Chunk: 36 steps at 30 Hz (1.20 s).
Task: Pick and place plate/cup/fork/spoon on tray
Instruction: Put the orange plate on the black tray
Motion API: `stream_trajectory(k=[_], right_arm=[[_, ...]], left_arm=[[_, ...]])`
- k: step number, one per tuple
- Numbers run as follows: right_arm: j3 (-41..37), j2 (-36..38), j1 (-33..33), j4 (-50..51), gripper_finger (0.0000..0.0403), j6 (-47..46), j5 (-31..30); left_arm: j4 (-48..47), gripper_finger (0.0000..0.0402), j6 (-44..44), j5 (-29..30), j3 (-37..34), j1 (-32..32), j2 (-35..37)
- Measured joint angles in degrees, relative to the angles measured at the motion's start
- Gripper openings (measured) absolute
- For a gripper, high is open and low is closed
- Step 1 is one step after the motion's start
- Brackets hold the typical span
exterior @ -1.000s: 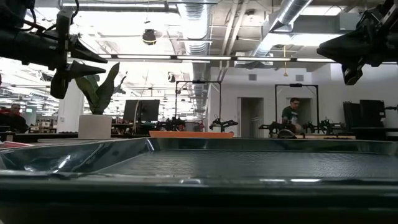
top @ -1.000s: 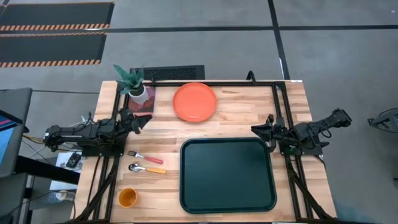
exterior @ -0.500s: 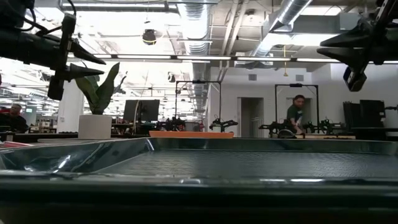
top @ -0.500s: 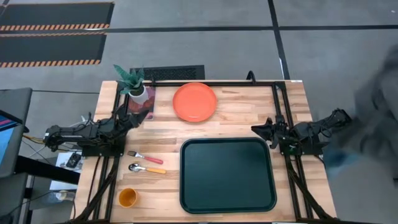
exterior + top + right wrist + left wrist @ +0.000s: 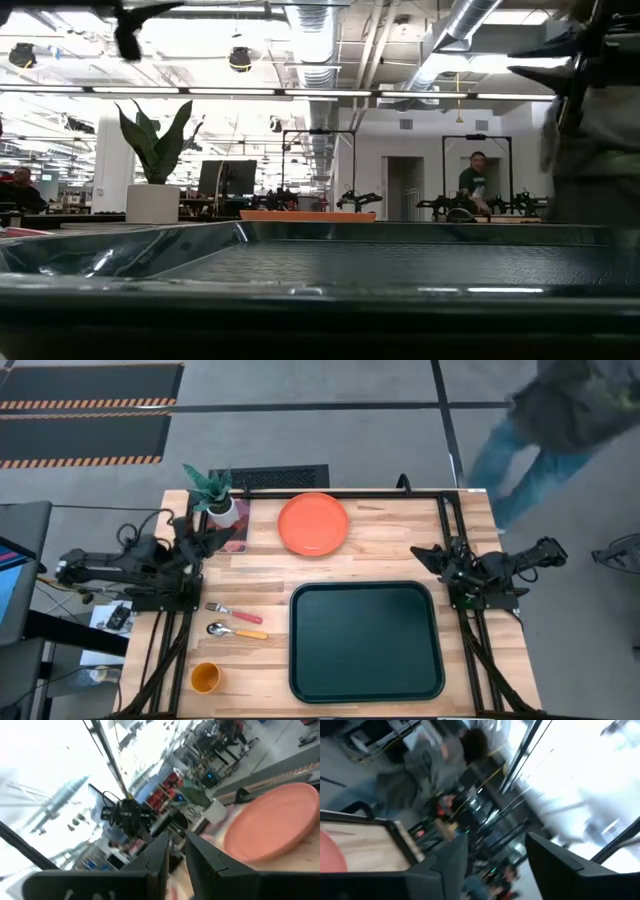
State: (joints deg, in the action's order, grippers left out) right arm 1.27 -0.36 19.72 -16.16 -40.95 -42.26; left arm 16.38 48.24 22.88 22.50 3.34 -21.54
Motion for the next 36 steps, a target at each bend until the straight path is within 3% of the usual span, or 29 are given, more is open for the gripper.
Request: stream_trajectory(k=[3, 5, 9, 13, 19, 24, 28, 32, 36], right_arm=[[1.2, 0.0, -0.6, 2.0, 0.0119, 0.3, 0.0], [2.5, 0.0, -1.0, 5.3, 0.0144, 0.7, 0.0], [6.6, -0.1, -2.3, 16.0, 0.0196, -0.7, 0.2], [12.8, -4.7, -4.2, 25.2, 0.0227, -8.0, 0.2], [23.4, -22.2, -8.9, 33.8, 0.0224, -11.7, 2.1], [32.0, -39.3, -14.2, 36.2, 0.0214, -11.7, 2.8], [37.0, -48.6, -19.0, 37.1, 0.0210, -12.6, 6.2], [40.0, -54.9, -23.6, 37.0, 0.0210, -13.7, 12.6], [40.5, -60.3, -27.0, 37.0, 0.0209, -15.1, 14.1]], left_arm=[[-7.8, 0.0231, -3.6, -3.8, 10.3, 0.5, -11.6], [-18.5, 0.0244, -3.9, -5.5, 17.8, 0.5, -19.5], [-48.6, 0.0252, 3.4, -6.3, 31.9, -1.1, -34.8], [-65.9, 0.0247, 9.9, -10.2, 41.9, -4.2, -45.8], [-66.0, 0.0241, 7.7, -19.1, 47.2, -11.6, -53.7], [-67.6, 0.0240, 3.8, -22.0, 46.4, -19.6, -54.5], [-67.9, 0.0240, 3.4, -24.7, 45.9, -26.8, -54.5], [-66.3, 0.0240, -0.5, -21.7, 45.9, -31.2, -55.5], [-61.8, 0.0240, -7.5, -17.9, 45.8, -35.5, -58.9]])
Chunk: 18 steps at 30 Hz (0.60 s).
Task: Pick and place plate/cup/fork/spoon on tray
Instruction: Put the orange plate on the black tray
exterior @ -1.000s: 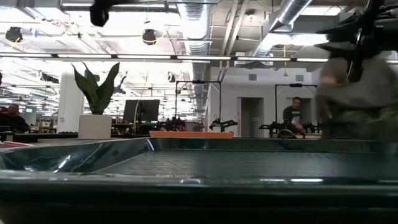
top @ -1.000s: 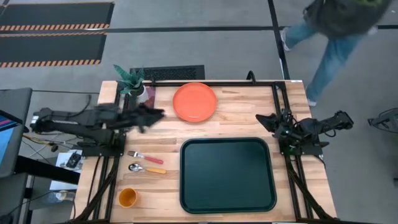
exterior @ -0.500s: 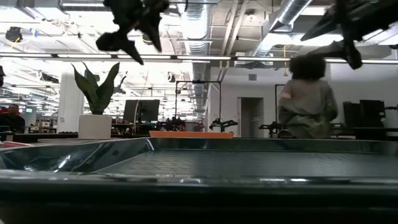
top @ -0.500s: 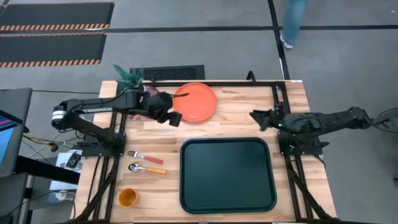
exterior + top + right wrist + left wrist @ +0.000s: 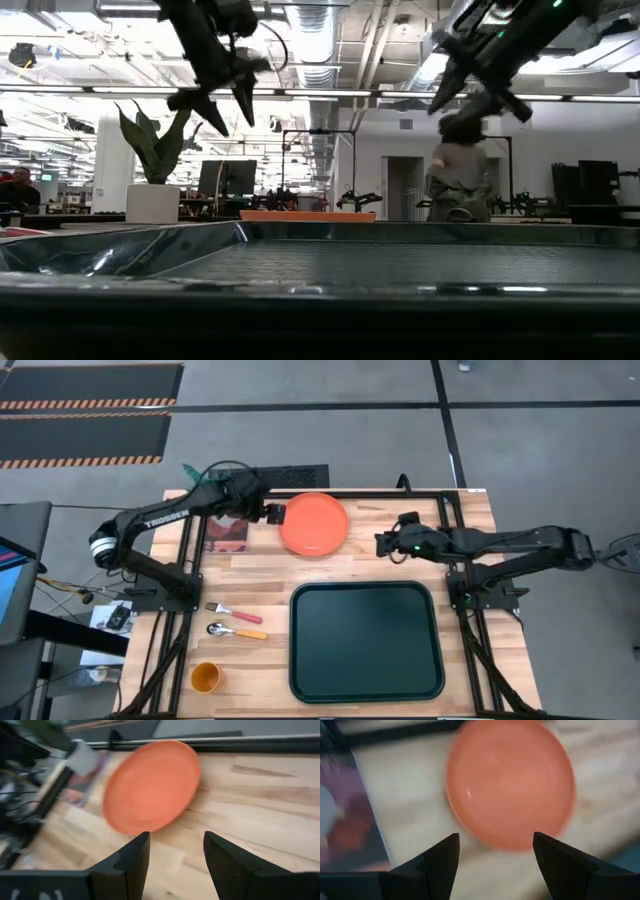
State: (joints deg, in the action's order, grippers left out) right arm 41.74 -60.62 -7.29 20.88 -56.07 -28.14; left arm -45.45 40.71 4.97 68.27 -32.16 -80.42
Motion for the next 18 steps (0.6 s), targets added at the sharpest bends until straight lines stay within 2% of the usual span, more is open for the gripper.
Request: stream_trajectory(k=[3, 7, 13, 18], right_arm=[[0.1, -3.8, -1.8, -0.2, 0.0209, -0.1, -0.1], [0.1, -7.4, -4.2, -0.4, 0.0209, -2.6, 1.1], [0.1, -8.1, -6.5, -1.1, 0.0209, -5.1, 7.2], [0.1, -7.4, -6.5, -2.2, 0.0209, -0.8, 7.5]], left_arm=[[4.3, 0.0240, -3.8, 0.3, -1.4, -1.9, -3.9], [10.3, 0.0240, -2.8, 0.1, -4.1, -2.9, -8.3], [15.2, 0.0240, -1.2, 0.4, -4.6, -3.3, -14.2], [17.1, 0.0240, -2.2, -1.1, -4.6, -3.3, -20.3]])
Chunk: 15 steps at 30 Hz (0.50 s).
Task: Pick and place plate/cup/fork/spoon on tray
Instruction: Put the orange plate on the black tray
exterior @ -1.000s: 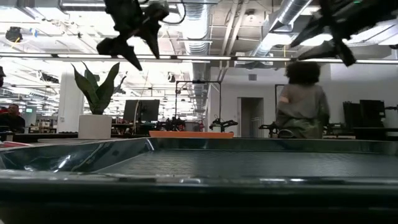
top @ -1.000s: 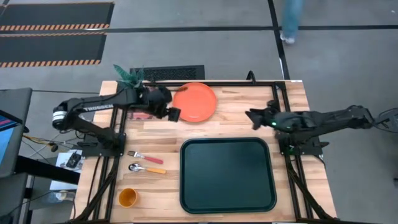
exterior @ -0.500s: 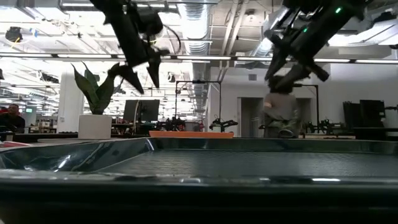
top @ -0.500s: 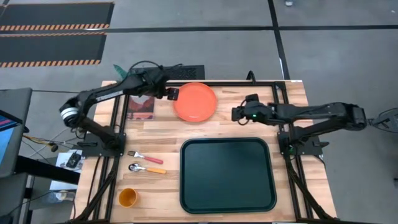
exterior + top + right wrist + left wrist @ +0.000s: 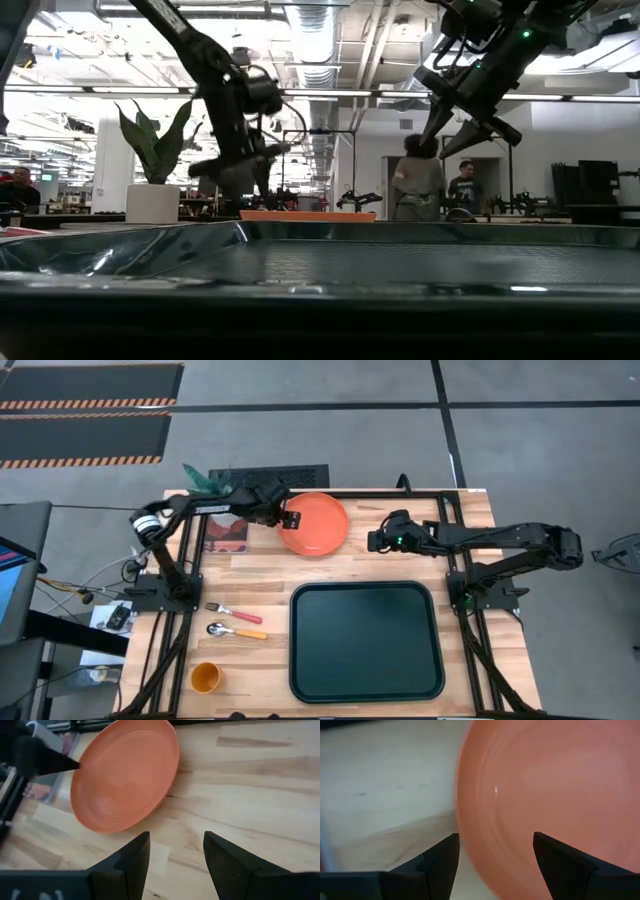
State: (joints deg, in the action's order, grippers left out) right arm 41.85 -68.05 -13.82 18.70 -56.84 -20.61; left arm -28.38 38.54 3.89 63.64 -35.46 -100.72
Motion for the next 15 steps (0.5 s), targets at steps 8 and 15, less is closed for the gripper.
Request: stream_trajectory(k=[8, 15], right_arm=[[0.0, 0.0, 0.0, -1.4, 0.0209, 2.7, 0.1], [0.0, 0.4, -0.2, -1.9, 0.0209, 2.8, 2.7]], left_arm=[[5.2, 0.0221, 3.8, -3.5, 0.0, 0.1, -4.5], [3.9, 0.0078, 4.2, -2.2, 0.0, 0.2, -4.5]])
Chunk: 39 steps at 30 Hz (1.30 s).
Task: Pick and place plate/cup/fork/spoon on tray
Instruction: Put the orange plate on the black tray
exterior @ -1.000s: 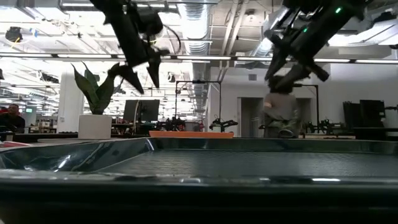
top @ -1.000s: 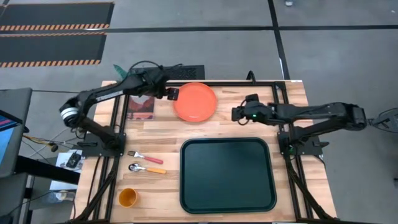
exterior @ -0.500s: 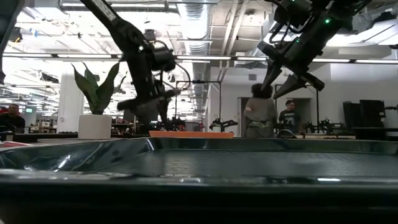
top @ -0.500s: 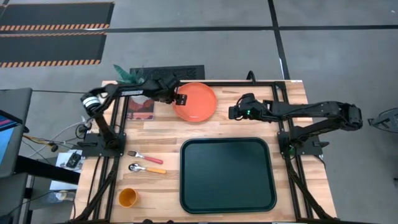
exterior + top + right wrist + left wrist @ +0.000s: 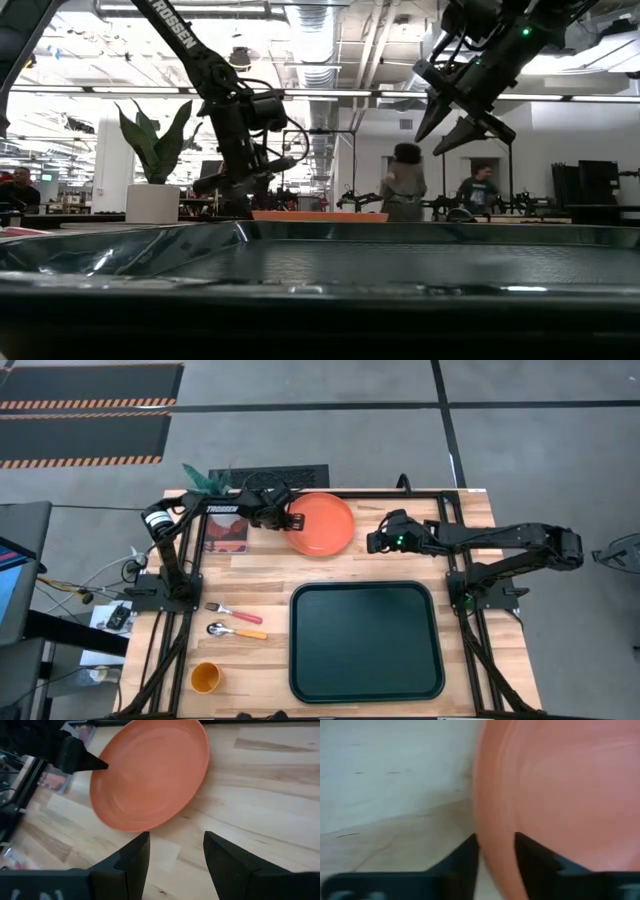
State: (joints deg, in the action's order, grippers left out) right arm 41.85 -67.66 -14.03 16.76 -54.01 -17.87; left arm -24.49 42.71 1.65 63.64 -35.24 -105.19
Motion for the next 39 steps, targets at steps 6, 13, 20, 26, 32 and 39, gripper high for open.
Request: stream_trajectory(k=[6, 13, 20, 26, 32, 39], right_arm=[[0.0, 3.3, 0.0, 0.7, 0.0209, 2.9, 1.6], [0.0, 13.7, 0.3, 2.2, 0.0209, 0.8, 6.2], [0.0, 25.3, 1.7, 2.8, 0.0209, 0.5, 6.0], [0.0, 32.2, 1.4, 4.7, 0.0209, 1.8, 5.3], [0.0, 36.5, -0.9, 8.4, 0.0209, 1.9, 2.7], [0.0, 37.3, -3.0, 13.6, 0.0209, 1.9, 2.7]], left_arm=[[3.4, 0.0005, -4.3, 2.3, 0.0, 0.0, 0.0], [3.8, 0.0002, -1.9, -0.1, 2.5, 0.9, 3.1], [4.5, 0.0001, -1.3, -0.2, 5.5, 5.6, 9.2], [4.2, 0.0000, 0.6, -3.0, 6.1, 17.0, 11.5], [2.5, 0.0000, 8.7, 4.5, 5.7, 28.2, 11.4], [5.7, 0.0000, 15.6, 9.8, 5.6, 37.3, 8.8]])
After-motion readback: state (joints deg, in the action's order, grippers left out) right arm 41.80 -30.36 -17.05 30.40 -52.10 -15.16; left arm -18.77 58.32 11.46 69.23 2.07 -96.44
